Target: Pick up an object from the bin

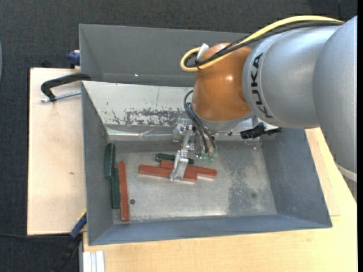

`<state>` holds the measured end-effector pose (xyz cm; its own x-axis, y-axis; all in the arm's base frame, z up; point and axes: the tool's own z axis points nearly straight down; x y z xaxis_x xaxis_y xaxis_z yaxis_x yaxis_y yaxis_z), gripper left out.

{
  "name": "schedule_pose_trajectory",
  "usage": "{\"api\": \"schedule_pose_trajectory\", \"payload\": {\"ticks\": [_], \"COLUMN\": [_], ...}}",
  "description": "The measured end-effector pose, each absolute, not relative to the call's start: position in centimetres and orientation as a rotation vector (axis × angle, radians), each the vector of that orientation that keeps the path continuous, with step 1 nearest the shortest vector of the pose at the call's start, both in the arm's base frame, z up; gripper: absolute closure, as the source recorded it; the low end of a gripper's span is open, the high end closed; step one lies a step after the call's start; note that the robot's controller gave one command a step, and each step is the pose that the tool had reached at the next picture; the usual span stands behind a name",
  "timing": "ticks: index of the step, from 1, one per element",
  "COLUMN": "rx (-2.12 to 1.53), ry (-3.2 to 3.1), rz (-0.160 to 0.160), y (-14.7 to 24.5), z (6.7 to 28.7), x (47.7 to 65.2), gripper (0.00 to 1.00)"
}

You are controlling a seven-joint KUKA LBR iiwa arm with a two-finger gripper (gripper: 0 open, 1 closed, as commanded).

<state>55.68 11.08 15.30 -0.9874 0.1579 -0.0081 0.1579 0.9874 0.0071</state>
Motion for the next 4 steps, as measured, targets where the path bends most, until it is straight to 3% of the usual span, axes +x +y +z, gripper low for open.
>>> {"api": "schedule_pose_trajectory", "payload": {"ticks": [1, 2, 3, 4], "rx": [0.255, 0.142, -0.356, -0.356], "ry": [3.126, 3.129, 3.115, 3.115], "rz": [0.004, 0.003, 0.004, 0.004], "y": [10.7, 11.0, 12.3, 12.3], "z": [15.1, 13.5, 7.4, 7.4], "x": [55.6, 55.4, 56.2, 56.2], "gripper": [0.00, 0.00, 1.00, 1.00]}}
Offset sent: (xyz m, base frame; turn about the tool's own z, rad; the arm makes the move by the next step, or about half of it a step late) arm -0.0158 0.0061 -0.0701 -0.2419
